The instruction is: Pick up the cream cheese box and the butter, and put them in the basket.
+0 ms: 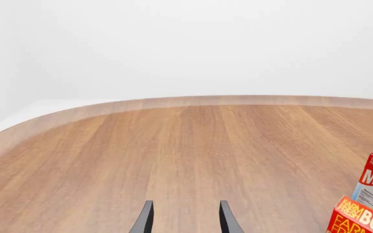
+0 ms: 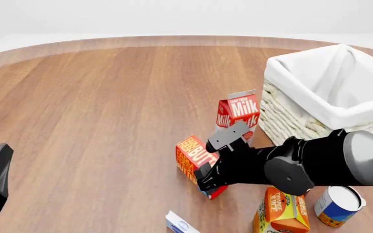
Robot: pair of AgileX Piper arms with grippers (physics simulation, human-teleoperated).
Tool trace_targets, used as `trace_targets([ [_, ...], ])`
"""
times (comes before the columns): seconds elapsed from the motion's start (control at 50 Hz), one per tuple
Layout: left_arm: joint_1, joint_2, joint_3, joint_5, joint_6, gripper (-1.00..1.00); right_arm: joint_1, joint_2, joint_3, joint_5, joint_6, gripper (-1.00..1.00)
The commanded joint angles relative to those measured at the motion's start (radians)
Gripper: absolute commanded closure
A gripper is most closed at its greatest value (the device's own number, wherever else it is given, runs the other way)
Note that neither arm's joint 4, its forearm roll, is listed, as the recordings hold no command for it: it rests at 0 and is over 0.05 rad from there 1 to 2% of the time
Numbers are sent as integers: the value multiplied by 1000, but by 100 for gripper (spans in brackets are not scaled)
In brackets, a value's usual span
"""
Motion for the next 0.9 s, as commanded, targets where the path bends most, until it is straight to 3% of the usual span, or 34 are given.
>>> trace_targets([
  [0.02, 0, 0, 0, 0, 0, -100, 17, -5, 0, 8, 22, 100],
  [0.2, 0, 0, 0, 0, 0, -100, 13, -28, -16, 30, 8, 100],
  [0.36, 0, 0, 0, 0, 0, -100, 11, -113, -57, 119, -14, 100],
  [0.64, 0, 0, 0, 0, 0, -100, 70, -181, -104, 197, -19, 100],
  [0.9, 0, 0, 0, 0, 0, -100, 65, -271, -151, 278, -53, 100],
])
